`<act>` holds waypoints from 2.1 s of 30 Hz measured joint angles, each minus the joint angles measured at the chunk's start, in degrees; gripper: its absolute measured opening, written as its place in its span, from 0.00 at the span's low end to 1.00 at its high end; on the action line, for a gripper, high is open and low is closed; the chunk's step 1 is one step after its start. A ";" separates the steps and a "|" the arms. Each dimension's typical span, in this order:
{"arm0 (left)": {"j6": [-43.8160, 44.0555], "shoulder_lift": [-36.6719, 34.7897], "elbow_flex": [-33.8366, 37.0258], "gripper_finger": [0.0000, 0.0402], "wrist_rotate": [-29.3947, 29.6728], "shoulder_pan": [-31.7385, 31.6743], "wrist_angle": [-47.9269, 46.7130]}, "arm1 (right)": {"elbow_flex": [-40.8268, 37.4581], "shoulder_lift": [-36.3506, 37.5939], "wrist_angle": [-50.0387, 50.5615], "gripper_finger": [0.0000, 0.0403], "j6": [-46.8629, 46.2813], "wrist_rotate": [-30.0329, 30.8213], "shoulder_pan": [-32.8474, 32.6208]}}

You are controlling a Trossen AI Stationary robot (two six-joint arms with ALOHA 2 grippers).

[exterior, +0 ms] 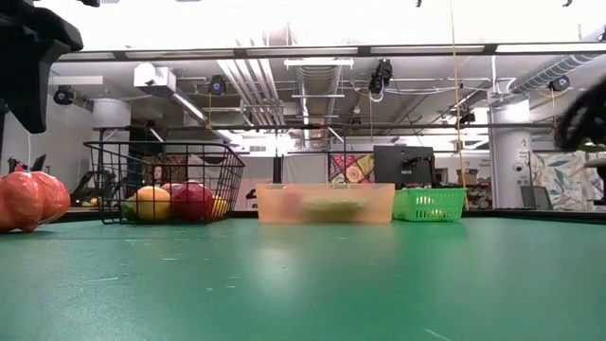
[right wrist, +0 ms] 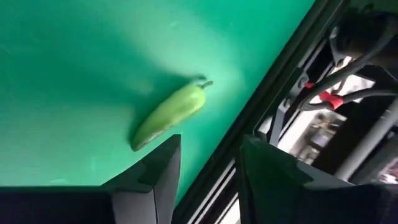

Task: Sort produce into baskets
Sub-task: Put the green chilli pepper into the green bin

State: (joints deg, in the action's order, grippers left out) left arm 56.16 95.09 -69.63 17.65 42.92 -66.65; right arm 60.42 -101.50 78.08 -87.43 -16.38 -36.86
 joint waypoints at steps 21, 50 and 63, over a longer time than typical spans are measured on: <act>1.38 0.00 0.02 0.69 1.38 0.00 1.30 | -9.51 16.50 -14.12 0.36 -16.78 4.35 -2.11; 1.70 -0.02 0.00 0.69 3.96 -0.03 3.39 | -15.43 16.71 -24.87 0.05 -13.47 4.73 -3.76; -9.50 -0.31 0.00 0.69 5.31 -0.06 7.01 | -7.07 17.45 -36.08 0.06 3.16 26.02 2.41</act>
State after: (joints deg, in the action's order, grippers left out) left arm 46.66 94.78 -69.62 22.96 42.86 -59.64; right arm 53.35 -84.05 42.00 -84.28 9.65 -34.44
